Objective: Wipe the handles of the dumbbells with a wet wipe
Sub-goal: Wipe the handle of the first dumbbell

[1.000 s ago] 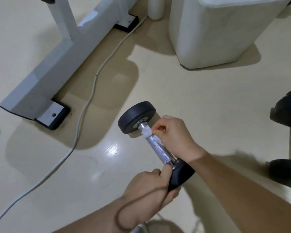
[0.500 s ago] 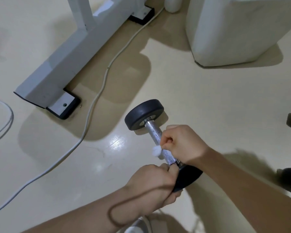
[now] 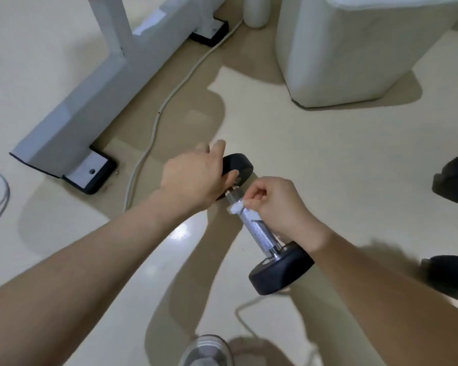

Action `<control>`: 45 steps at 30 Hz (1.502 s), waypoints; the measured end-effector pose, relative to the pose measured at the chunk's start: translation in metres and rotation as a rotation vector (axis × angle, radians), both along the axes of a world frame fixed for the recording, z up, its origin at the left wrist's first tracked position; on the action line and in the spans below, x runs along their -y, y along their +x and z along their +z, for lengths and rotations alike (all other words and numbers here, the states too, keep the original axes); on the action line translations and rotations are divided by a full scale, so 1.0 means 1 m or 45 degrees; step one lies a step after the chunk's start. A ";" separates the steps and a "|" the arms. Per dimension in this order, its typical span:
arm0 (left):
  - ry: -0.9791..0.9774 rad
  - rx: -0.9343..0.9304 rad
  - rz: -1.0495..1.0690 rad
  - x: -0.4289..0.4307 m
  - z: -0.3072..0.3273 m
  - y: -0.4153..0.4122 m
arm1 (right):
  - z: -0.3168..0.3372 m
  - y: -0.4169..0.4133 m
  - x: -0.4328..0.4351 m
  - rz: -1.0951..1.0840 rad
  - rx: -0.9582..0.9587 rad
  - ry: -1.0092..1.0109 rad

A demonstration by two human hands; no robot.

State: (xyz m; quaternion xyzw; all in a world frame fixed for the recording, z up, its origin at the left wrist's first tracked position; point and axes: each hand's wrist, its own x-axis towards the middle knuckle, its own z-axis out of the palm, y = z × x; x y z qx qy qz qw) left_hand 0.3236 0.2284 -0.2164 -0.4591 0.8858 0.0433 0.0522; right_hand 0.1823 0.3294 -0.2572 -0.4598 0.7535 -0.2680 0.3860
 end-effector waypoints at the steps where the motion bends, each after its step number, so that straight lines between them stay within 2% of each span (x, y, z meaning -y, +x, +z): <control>1: -0.013 0.113 -0.066 0.004 -0.005 0.000 | 0.000 0.000 -0.002 0.047 -0.003 0.011; 3: -0.002 0.094 -0.155 0.004 -0.013 0.010 | 0.005 -0.001 -0.019 0.232 0.014 0.097; 5: 0.061 -0.017 -0.114 -0.001 -0.013 0.027 | 0.005 0.003 -0.031 0.290 -0.009 0.152; 8: 0.167 -0.182 0.001 -0.011 -0.011 0.047 | -0.003 0.027 -0.005 0.147 -0.101 -0.026; 11: 0.227 -0.209 0.053 -0.018 -0.015 0.061 | -0.007 0.042 0.014 0.069 -0.074 -0.119; 15: 0.287 -0.201 0.072 -0.012 -0.014 0.066 | -0.006 0.035 -0.033 0.145 0.059 0.138; 20: 0.304 -0.328 0.018 -0.006 -0.017 0.053 | -0.009 0.031 -0.051 -0.135 0.315 0.226; 22: 0.340 -0.478 -0.043 -0.005 -0.018 0.040 | -0.010 0.045 -0.070 -0.263 0.418 0.157; 24: 0.406 -0.598 -0.180 -0.008 -0.018 0.016 | -0.007 0.060 -0.086 -0.508 0.438 -0.047; 26: 0.544 -0.657 -0.341 -0.014 -0.021 -0.014 | -0.008 0.060 -0.087 -0.601 0.195 -0.314; 29: 0.736 -0.610 -0.513 -0.020 -0.032 -0.054 | -0.014 0.034 -0.073 -0.612 -0.189 -0.512; 31: 0.751 -0.523 -0.575 -0.019 -0.039 -0.068 | -0.015 0.017 -0.070 -0.530 -0.403 -0.463; 33: 0.739 -0.485 -0.598 -0.022 -0.039 -0.068 | -0.019 0.009 -0.075 -0.374 -0.432 -0.366; 36: 0.581 -0.553 -0.542 -0.046 -0.020 -0.041 | -0.021 0.003 -0.097 -0.035 -0.532 -0.289; 37: 0.583 -0.544 -0.525 -0.060 -0.013 -0.026 | -0.020 0.004 -0.105 0.050 -0.493 -0.271; 40: 0.755 -0.242 -0.628 -0.104 0.003 0.023 | -0.010 0.015 -0.119 0.176 -0.407 -0.300; 41: 0.739 -0.176 -0.695 -0.112 0.001 0.037 | -0.013 0.016 -0.118 0.205 -0.370 -0.304; 45: 0.562 -0.179 -0.850 -0.114 -0.007 0.057 | -0.018 0.002 -0.094 -0.358 -0.277 -0.459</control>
